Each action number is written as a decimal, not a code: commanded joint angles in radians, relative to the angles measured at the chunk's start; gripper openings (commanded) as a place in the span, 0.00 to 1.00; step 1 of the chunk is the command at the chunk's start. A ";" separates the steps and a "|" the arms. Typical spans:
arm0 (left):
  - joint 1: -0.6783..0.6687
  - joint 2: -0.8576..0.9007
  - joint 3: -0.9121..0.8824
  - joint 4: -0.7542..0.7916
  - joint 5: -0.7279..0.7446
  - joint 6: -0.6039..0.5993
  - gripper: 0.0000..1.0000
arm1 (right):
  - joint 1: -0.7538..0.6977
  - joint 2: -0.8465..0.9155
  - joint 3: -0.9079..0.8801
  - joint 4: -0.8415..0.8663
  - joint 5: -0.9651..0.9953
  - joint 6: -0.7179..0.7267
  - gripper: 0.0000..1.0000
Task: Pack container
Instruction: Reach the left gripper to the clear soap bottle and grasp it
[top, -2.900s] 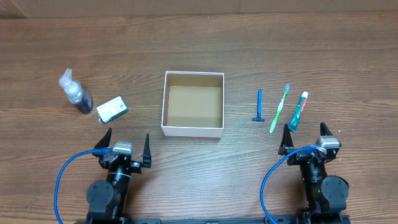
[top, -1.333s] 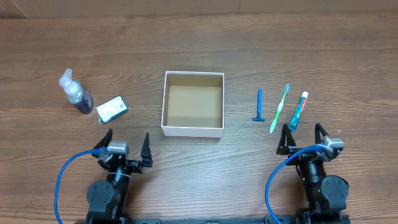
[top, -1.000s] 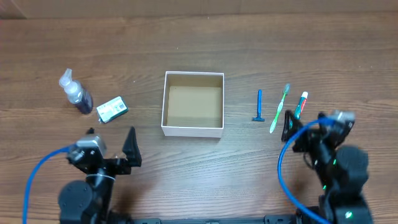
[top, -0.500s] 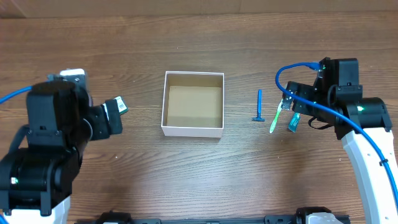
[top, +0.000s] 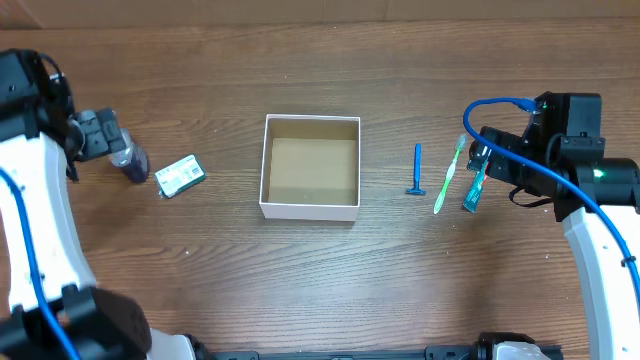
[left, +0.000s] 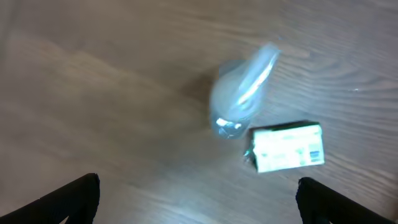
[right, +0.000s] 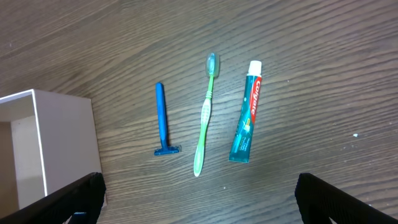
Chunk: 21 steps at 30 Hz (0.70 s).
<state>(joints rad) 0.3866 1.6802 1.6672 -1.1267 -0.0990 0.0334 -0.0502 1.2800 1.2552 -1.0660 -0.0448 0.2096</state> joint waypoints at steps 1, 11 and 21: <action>0.001 0.077 0.163 0.006 0.137 0.177 1.00 | -0.001 -0.015 0.027 0.005 -0.002 -0.001 1.00; -0.012 0.247 0.182 -0.027 0.200 0.223 1.00 | -0.001 -0.008 0.027 0.005 -0.002 -0.001 1.00; -0.013 0.370 0.181 -0.027 0.171 0.187 1.00 | -0.001 -0.004 0.027 0.004 -0.002 -0.001 1.00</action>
<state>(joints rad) 0.3794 2.0022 1.8336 -1.1522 0.0750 0.2359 -0.0502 1.2800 1.2552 -1.0657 -0.0452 0.2092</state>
